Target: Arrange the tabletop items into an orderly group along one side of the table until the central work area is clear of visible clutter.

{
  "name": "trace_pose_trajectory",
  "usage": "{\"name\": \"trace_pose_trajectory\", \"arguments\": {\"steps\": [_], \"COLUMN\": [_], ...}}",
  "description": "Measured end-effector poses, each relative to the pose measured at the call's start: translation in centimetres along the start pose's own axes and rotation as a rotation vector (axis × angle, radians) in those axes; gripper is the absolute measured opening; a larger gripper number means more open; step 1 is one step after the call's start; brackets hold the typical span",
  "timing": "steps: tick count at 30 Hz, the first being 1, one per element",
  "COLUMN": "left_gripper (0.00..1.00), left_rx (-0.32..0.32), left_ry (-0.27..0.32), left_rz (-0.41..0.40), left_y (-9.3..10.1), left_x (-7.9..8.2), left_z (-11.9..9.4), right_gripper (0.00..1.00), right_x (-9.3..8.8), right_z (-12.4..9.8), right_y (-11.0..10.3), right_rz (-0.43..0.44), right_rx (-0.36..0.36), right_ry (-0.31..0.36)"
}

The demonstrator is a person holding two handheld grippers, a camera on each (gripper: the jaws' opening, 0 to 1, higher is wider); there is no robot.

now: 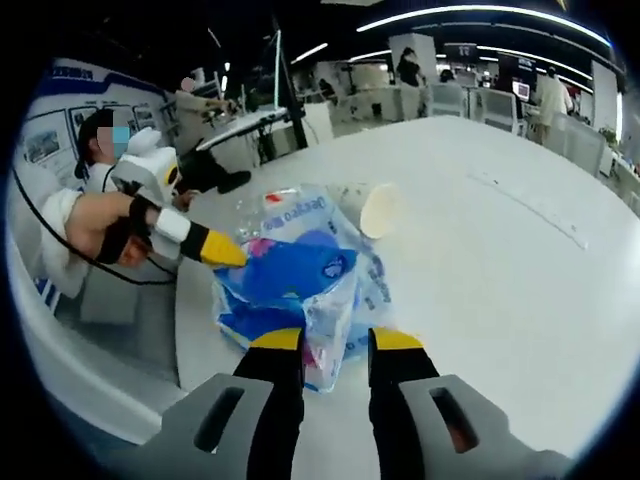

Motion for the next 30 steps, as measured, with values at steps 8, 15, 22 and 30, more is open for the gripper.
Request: {"name": "trace_pose_trajectory", "arguments": {"steps": [8,15,22,30], "left_gripper": [0.00,0.00,0.02,0.33], "left_rx": [-0.040,-0.042,-0.064,-0.152], "left_ry": [0.008,0.005,0.047,0.142], "left_rz": [-0.029,-0.005,0.030,0.060], "left_y": [0.9,1.0,1.8,3.1], "left_x": [0.2,0.0,0.5,1.7], "left_z": [0.1,0.2,0.1,-0.4], "right_gripper": [0.01,0.00,0.00,0.00], "right_x": [-0.1,-0.2,-0.3,-0.4], "right_z": [-0.4,-0.8,-1.3,-1.9], "right_y": [0.4,0.7,1.0,0.9], "right_rz": [0.013,0.105,0.230,0.347], "right_rx": [-0.014,-0.016,0.001,0.030], "right_ry": [0.016,0.014,0.017,0.038]}}
Point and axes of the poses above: the point that each gripper's makers call its tool centre point, and the gripper's own axes: z roughly forward along the fingers, y roughly to its right, x roughly out of its top, the point moved 3 cm from there along -z, roughly backward along the fingers, and after that the axes turned 7 degrees about z, right-handed, at the moved point
